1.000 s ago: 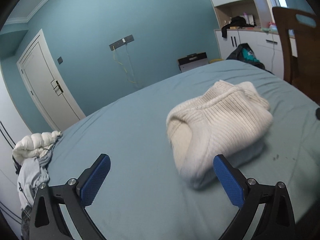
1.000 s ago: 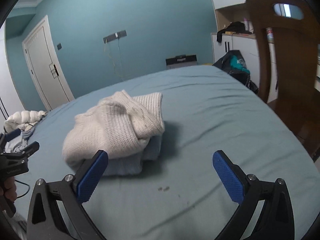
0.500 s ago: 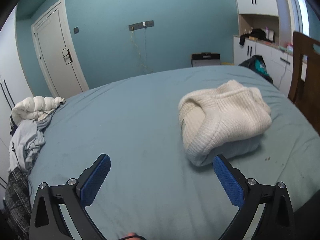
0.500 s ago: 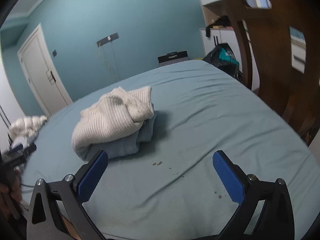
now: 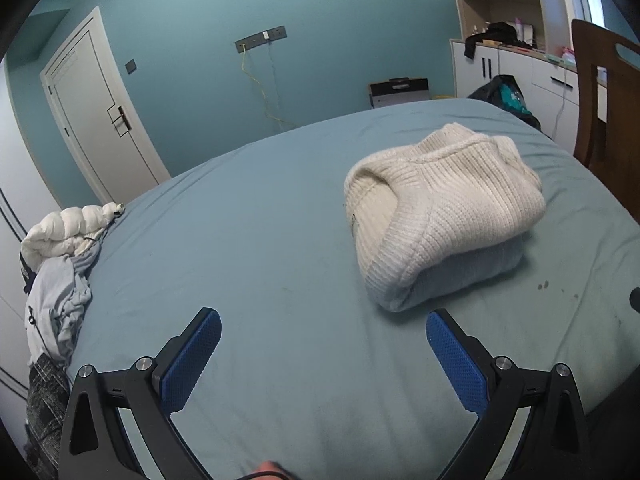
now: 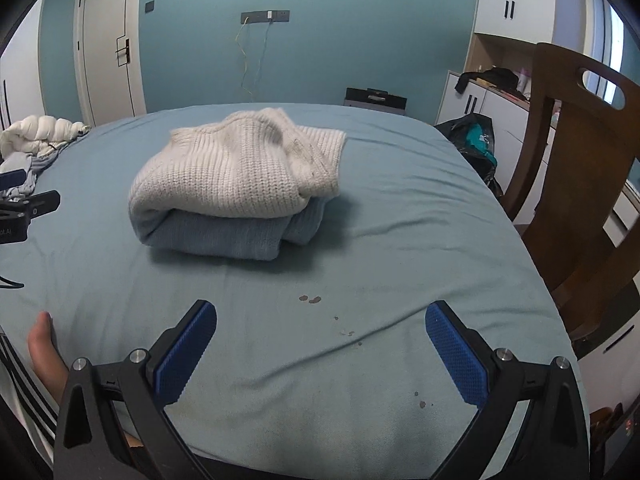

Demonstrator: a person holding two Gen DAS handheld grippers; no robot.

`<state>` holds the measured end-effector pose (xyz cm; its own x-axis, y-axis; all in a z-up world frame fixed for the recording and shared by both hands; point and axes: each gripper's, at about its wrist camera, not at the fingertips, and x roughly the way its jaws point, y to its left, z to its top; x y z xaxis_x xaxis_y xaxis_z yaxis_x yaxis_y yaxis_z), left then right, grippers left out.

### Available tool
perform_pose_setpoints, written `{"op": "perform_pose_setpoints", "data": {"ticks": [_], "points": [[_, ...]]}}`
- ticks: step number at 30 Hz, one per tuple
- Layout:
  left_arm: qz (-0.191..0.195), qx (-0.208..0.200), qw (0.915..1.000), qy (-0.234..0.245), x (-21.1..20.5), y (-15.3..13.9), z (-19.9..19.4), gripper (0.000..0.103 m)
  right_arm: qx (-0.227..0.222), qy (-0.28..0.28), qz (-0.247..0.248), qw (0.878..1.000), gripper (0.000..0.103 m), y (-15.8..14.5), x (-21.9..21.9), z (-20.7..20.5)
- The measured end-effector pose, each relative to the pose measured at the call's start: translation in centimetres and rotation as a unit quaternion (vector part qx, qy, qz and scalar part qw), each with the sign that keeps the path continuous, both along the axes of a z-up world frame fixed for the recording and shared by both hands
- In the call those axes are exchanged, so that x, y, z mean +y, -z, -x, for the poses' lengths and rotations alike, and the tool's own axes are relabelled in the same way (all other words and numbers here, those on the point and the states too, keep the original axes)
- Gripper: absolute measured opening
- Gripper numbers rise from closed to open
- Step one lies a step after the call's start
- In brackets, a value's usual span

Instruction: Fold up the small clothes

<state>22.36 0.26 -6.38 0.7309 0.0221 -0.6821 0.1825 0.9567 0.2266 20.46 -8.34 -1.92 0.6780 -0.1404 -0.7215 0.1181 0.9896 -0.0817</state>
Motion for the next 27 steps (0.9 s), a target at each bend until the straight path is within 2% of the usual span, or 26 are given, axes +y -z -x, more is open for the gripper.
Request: {"op": "perform_pose_setpoints", "data": {"ticks": [18,27], "points": [[-0.020,0.001,0.9997,0.012,-0.2,0.1,0.2,0.103,-0.023,0.002,-0.015,1.000,0.102,-0.8,-0.6,1.2],[-0.027,0.003,0.9996,0.014,-0.3,0.3,0.4,0.103,-0.020,0.001,-0.016,1.000,0.102,-0.9,-0.7,1.1]]}}
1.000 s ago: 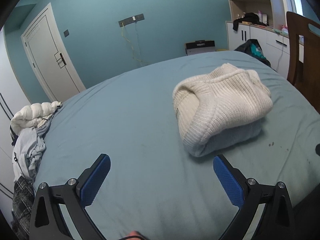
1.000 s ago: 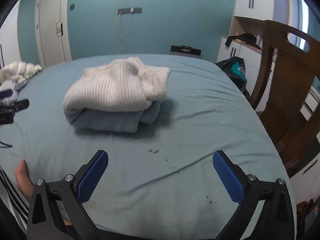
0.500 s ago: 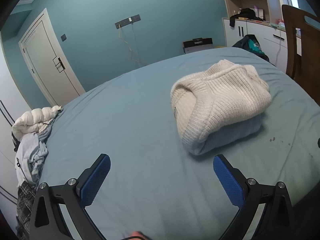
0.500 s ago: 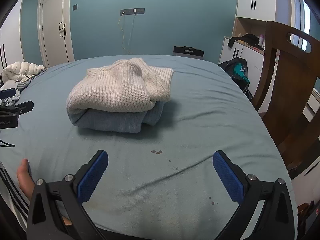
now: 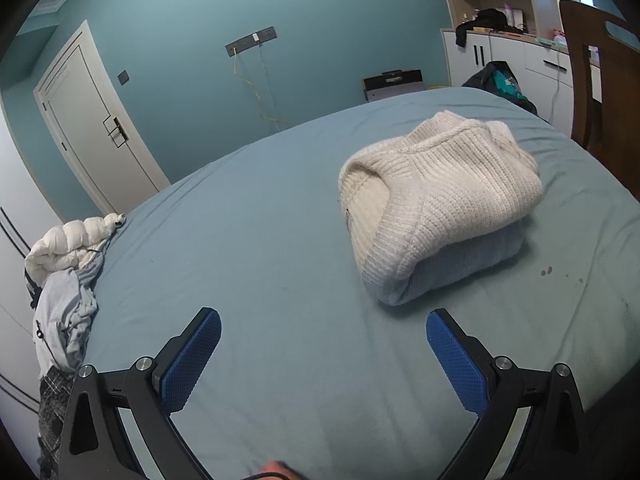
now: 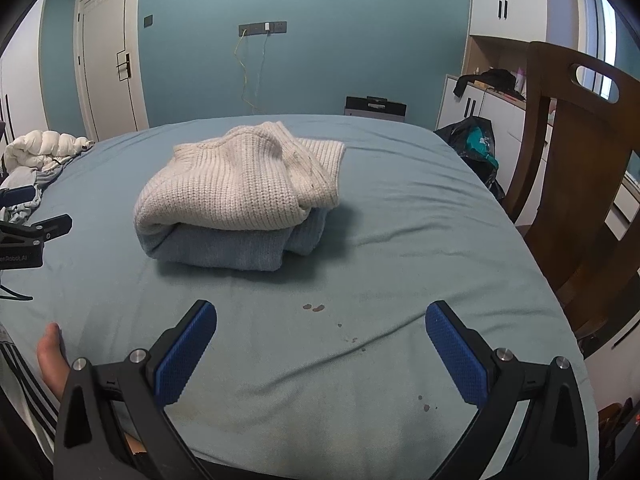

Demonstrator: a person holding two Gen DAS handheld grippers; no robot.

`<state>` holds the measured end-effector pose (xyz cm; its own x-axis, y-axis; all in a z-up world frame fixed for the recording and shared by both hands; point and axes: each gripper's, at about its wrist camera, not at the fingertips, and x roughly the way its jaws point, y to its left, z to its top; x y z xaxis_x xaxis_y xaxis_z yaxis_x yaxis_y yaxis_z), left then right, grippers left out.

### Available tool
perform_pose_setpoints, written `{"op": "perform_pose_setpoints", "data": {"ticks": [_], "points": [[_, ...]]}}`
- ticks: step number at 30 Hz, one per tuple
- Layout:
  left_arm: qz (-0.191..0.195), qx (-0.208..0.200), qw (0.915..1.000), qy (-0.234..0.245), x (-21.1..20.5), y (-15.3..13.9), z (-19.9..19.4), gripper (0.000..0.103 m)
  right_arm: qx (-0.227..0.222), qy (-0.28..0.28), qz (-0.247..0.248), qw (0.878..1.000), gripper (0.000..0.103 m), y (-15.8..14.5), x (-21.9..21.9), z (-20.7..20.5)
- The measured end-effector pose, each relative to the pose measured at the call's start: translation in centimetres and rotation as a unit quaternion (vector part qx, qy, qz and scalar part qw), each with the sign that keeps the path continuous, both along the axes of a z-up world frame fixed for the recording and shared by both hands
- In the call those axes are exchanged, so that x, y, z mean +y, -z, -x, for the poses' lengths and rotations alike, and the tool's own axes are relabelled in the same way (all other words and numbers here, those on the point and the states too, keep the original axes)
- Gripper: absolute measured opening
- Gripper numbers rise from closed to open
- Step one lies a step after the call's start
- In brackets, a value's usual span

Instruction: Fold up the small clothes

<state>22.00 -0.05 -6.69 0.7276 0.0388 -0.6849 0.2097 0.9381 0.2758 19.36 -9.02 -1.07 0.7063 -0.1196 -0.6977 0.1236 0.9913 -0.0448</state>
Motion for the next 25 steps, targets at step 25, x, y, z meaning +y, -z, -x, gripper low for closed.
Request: {"op": "perform_pose_setpoints", "data": {"ticks": [25], "points": [[0.009,0.000,1.0000,0.001,0.16,0.02,0.03,0.103,0.005,0.001,0.002,1.000,0.102,-0.05,0.22,0.07]]}}
